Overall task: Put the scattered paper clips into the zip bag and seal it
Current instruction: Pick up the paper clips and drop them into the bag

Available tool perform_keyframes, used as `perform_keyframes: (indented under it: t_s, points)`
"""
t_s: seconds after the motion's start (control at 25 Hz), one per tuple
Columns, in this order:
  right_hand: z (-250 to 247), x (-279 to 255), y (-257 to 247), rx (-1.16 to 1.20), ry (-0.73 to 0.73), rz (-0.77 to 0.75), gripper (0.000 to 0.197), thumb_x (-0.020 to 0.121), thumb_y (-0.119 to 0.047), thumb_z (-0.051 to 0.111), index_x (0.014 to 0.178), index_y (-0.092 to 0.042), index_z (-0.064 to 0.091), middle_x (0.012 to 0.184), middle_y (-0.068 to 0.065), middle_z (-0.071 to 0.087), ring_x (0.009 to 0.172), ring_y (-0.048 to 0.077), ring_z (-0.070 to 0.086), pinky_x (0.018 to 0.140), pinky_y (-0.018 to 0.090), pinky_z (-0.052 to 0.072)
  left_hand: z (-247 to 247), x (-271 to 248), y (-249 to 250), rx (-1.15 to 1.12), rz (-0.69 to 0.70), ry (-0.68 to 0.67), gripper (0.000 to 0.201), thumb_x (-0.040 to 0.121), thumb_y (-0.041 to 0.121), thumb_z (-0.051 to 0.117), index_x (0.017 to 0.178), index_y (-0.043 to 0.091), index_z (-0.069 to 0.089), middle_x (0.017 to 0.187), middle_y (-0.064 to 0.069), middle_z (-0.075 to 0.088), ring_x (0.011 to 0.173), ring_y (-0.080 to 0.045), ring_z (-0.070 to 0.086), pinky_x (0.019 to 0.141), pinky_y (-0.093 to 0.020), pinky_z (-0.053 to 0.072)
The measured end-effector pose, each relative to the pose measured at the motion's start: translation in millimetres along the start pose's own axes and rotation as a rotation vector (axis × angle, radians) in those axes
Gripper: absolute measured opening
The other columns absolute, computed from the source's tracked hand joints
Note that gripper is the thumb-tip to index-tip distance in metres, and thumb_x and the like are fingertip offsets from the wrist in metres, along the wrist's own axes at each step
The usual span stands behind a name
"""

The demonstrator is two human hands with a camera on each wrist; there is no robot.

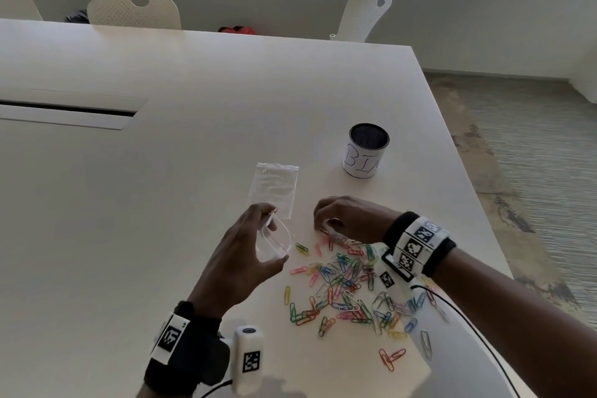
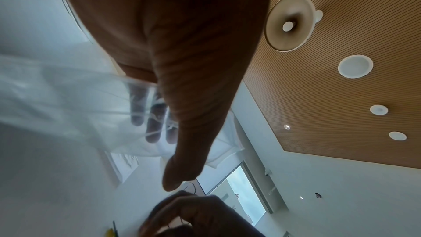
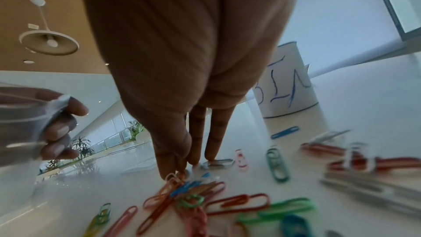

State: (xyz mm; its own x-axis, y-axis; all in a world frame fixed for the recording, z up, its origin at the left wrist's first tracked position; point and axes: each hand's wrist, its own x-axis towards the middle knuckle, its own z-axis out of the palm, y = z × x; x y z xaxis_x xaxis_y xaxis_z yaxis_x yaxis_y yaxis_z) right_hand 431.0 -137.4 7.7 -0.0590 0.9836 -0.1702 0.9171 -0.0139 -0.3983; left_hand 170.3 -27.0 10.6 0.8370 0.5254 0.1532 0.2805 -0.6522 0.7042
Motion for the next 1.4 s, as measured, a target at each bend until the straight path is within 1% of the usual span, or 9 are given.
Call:
perform_keyframes:
  t_s: [0.12,0.28,0.4,0.6,0.76,0.84,0.96,1.16,1.4]
  points:
    - [-6.5,-22.6,3.1,0.043,-0.042,0.058,0.023,0.100,-0.022,0.065,0.123,-0.021,0.069,0.129,-0.003,0.063,0.109,0.014,0.062,0.097,0.041,0.056,3.2,5.1,1.4,-0.014,-0.006,-0.014,0.073,0.075,0.031,0.091,0.132,0.031,0.045,0.111,0.017,0.058,0.103,-0.008,0.061,0.089,-0.031,0.055]
    - [-7.8,-37.4,-1.0,-0.124,-0.149,0.142,0.067,0.087,-0.047,0.076,0.147,-0.039,0.048,0.149,-0.007,0.046,0.131,0.013,0.047,0.104,0.035,0.049,7.6,10.8,5.2,-0.021,-0.003,-0.037,0.074,0.075,0.033,0.090,0.133,0.029,0.045,0.112,0.016,0.058,0.104,-0.008,0.061,0.090,-0.034,0.056]
    - [1.4,-40.2,-6.8,-0.141,-0.093,0.123,0.053,0.091,-0.038,0.074,0.141,-0.037,0.057,0.147,-0.005,0.049,0.125,0.014,0.052,0.103,0.033,0.051,10.0,13.1,4.7,-0.010,0.012,-0.046,0.074,0.075,0.030,0.091,0.133,0.029,0.045,0.111,0.016,0.058,0.104,-0.009,0.061,0.091,-0.034,0.055]
    - [16.4,-39.9,-16.9,-0.158,0.027,0.081,0.015,0.101,-0.017,0.063,0.114,-0.017,0.070,0.120,0.002,0.065,0.101,0.016,0.067,0.086,0.029,0.060,15.6,13.5,2.6,-0.020,0.027,0.009,0.078,0.075,0.029,0.092,0.136,0.026,0.043,0.114,0.012,0.058,0.108,-0.007,0.060,0.093,-0.017,0.045]
    - [20.1,-36.6,-18.5,-0.173,0.090,0.121,0.015,0.102,-0.006,0.058,0.097,-0.008,0.072,0.099,0.005,0.070,0.079,0.015,0.070,0.071,0.022,0.059,20.9,12.3,0.6,-0.026,0.032,0.020,0.081,0.075,0.028,0.092,0.137,0.028,0.040,0.116,0.012,0.058,0.110,-0.007,0.059,0.096,-0.018,0.046]
    - [16.5,-38.3,-16.6,-0.071,0.142,0.178,0.012,0.098,-0.005,0.065,0.094,-0.006,0.075,0.095,0.008,0.074,0.077,0.017,0.072,0.072,0.028,0.063,23.0,11.4,0.4,-0.028,0.032,0.019,0.081,0.075,0.028,0.092,0.137,0.029,0.039,0.116,0.012,0.058,0.111,-0.009,0.060,0.098,-0.024,0.050]
    - [8.1,-45.5,-15.0,0.213,0.256,0.306,0.008,0.089,-0.008,0.079,0.097,-0.008,0.081,0.094,0.006,0.080,0.079,0.015,0.075,0.077,0.023,0.062,26.1,10.7,1.0,-0.051,0.027,0.024,0.081,0.075,0.031,0.091,0.137,0.030,0.040,0.115,0.013,0.058,0.111,-0.009,0.060,0.099,-0.028,0.051]
    - [-16.4,-58.8,-38.1,0.768,0.349,0.455,0.013,0.085,-0.007,0.081,0.097,-0.002,0.079,0.085,0.012,0.080,0.083,0.028,0.078,0.078,0.030,0.065,32.1,10.4,2.2,-0.067,0.025,0.028,0.082,0.075,0.027,0.092,0.137,0.031,0.039,0.114,0.015,0.058,0.109,-0.006,0.059,0.099,-0.030,0.053]
    - [-44.5,-51.8,-92.7,0.772,0.372,0.389,0.011,0.085,-0.008,0.083,0.094,-0.004,0.079,0.080,0.011,0.080,0.077,0.025,0.078,0.073,0.032,0.067,37.1,11.2,4.1,-0.048,0.036,0.030,0.084,0.073,0.021,0.093,0.138,0.026,0.040,0.117,0.009,0.058,0.110,-0.011,0.060,0.098,-0.030,0.054]
